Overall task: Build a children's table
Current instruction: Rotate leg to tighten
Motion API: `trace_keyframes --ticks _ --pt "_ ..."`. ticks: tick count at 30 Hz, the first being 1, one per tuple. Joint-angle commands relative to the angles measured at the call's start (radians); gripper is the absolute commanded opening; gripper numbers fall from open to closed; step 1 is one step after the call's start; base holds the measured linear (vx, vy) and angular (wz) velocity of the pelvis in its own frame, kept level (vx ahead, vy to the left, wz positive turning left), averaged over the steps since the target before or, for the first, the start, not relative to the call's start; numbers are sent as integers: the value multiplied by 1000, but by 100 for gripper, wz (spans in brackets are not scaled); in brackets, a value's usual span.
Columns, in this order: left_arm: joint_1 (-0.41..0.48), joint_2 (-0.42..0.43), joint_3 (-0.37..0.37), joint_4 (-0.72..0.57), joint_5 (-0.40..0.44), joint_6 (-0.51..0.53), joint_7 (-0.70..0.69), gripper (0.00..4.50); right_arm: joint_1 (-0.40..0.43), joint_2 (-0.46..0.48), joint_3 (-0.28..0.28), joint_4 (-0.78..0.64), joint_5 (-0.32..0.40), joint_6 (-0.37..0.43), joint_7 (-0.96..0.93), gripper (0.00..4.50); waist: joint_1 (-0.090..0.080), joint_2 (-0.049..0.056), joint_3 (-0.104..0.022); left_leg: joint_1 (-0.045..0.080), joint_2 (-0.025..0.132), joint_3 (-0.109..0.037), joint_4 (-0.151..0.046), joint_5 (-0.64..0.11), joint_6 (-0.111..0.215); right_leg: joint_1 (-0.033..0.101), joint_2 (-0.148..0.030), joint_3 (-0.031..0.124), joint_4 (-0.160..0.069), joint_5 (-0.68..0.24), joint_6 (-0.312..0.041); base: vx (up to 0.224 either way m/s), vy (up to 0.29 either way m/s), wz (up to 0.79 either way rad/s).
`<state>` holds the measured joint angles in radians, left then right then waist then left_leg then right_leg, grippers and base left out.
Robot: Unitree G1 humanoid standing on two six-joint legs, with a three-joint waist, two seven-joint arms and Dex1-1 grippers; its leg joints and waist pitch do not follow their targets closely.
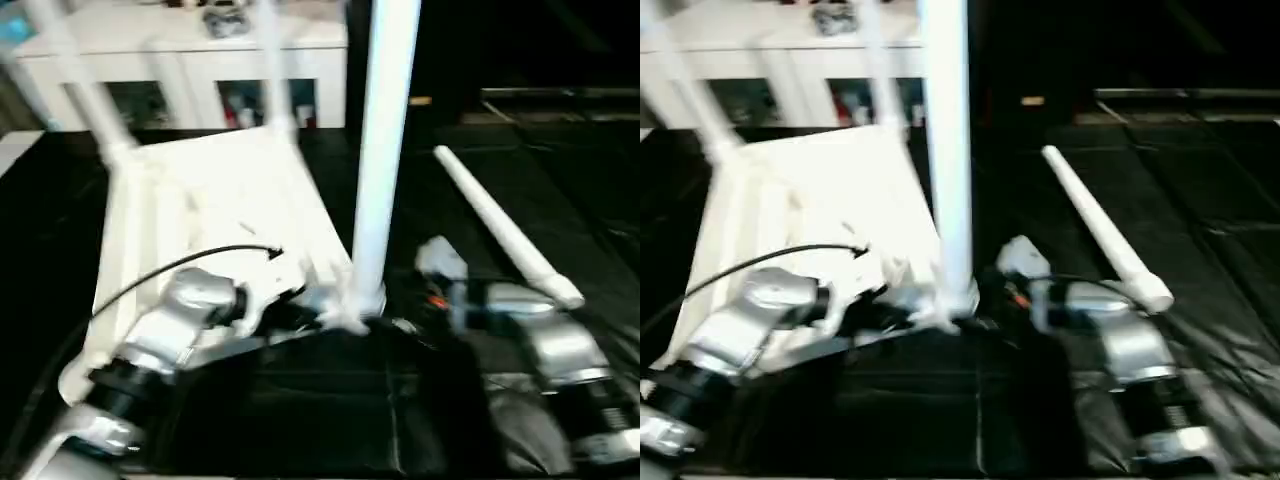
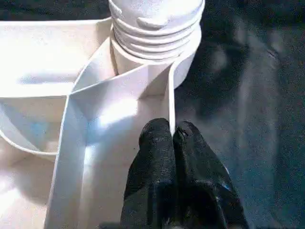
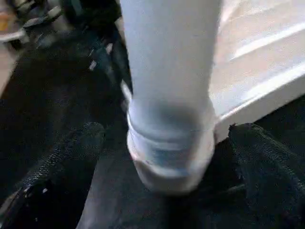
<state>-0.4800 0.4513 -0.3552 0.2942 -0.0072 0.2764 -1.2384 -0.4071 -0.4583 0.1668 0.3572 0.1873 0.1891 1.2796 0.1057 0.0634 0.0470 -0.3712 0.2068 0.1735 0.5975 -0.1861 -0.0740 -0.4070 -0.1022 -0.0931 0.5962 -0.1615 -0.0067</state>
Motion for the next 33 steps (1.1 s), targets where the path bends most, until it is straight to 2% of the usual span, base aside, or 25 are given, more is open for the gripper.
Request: trace_keyframes --ticks 1,2,6,8,9,11,12,17,25,33 --pt "-20 -5 -48 -9 -21 -45 -75 0 -23 -14 21 -2 -4 -19 57 447 -4 -11 -69 12 21 3 -68 -207 71 52 -40 43 -62 -227 -233 0 0 0" --pt "-25 2 -63 0 -20 -68 -100 0 -28 -30 40 0 -1 -29 103 447 -3 -14 -68 12 22 2 -70 -215 68 53 -40 43 -62 -243 -230 0 0 0" --pt "-31 5 -80 5 -19 -89 -128 0 -32 -33 58 1 3 -45 143 447 1 -18 -66 15 24 3 -71 -231 61 51 -42 45 -67 -291 -218 0 0 0" --pt "-33 5 -83 7 -17 -96 -133 0 -35 -31 62 5 3 -49 144 447 2 -19 -66 12 23 1 -72 -219 57 52 -42 45 -67 -294 -214 0 0 0" --pt "-36 3 -88 10 -13 -105 -143 0 -42 -26 71 18 -1 -58 147 430 2 -19 -67 11 23 1 -72 -216 58 53 -43 45 -66 -291 -213 0 0 0" --pt "-38 0 -91 13 -10 -111 -149 0 -48 -23 80 30 -7 -65 152 430 1 -21 -69 10 22 1 -70 -205 60 54 -41 44 -64 -275 -216 0 0 0" --pt "-39 -1 -92 15 -8 -114 -151 0 -49 -23 84 33 -11 -68 155 409 1 -20 -68 11 22 1 -70 -203 60 53 -42 44 -63 -272 -218 0 0 0" --pt "-46 -4 -96 35 -4 -135 -156 0 -55 -20 92 49 -15 -75 170 366 2 -23 -70 7 21 1 -68 -183 69 56 -41 43 -60 -250 -222 0 0 0" --pt "-49 -4 -96 45 -4 -142 -156 0 -57 -12 95 55 1 -81 172 290 3 -22 -69 10 23 1 -69 -198 64 54 -42 43 -63 -279 -216 0 0 0" --pt "-50 -6 -93 59 -2 -150 -150 0 -47 -8 96 43 11 -75 188 274 3 -22 -70 9 22 1 -68 -188 67 55 -41 43 -61 -261 -220 0 0 0"
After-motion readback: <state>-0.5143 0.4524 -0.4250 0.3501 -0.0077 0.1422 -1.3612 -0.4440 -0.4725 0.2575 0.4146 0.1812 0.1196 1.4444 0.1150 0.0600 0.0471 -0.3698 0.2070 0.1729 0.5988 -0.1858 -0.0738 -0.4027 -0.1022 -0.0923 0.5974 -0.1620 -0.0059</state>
